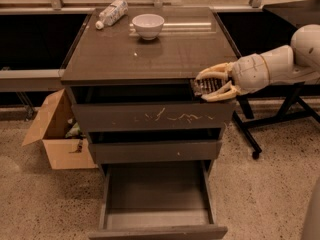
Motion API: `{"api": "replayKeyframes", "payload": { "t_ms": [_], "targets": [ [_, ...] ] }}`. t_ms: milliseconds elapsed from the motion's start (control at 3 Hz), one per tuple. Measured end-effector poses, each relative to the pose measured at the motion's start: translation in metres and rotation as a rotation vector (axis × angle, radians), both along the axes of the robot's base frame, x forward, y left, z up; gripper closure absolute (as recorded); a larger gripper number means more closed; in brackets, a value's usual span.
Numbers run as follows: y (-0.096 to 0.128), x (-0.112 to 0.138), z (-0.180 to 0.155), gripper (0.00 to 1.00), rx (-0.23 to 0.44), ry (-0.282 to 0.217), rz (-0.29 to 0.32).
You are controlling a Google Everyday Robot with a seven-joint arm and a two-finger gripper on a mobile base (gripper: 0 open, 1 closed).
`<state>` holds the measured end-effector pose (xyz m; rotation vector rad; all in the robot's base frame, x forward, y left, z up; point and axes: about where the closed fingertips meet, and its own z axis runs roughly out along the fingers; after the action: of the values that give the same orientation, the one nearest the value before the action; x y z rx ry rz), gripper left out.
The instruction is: Pick rxbar chocolate from bottom drawer and place on counter
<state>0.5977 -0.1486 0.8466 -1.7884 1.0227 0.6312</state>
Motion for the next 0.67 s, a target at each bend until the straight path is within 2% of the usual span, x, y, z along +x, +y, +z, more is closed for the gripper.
{"api": "replayKeyframes", "payload": {
  "t_ms": [333, 667],
  "targets": [
    [-0.009, 0.033, 0.02, 1.0, 0.028, -0.03, -0.053],
    [-0.007, 0.068, 0.045, 1.0, 0.105, -0.087, -0.132]
  ]
}}
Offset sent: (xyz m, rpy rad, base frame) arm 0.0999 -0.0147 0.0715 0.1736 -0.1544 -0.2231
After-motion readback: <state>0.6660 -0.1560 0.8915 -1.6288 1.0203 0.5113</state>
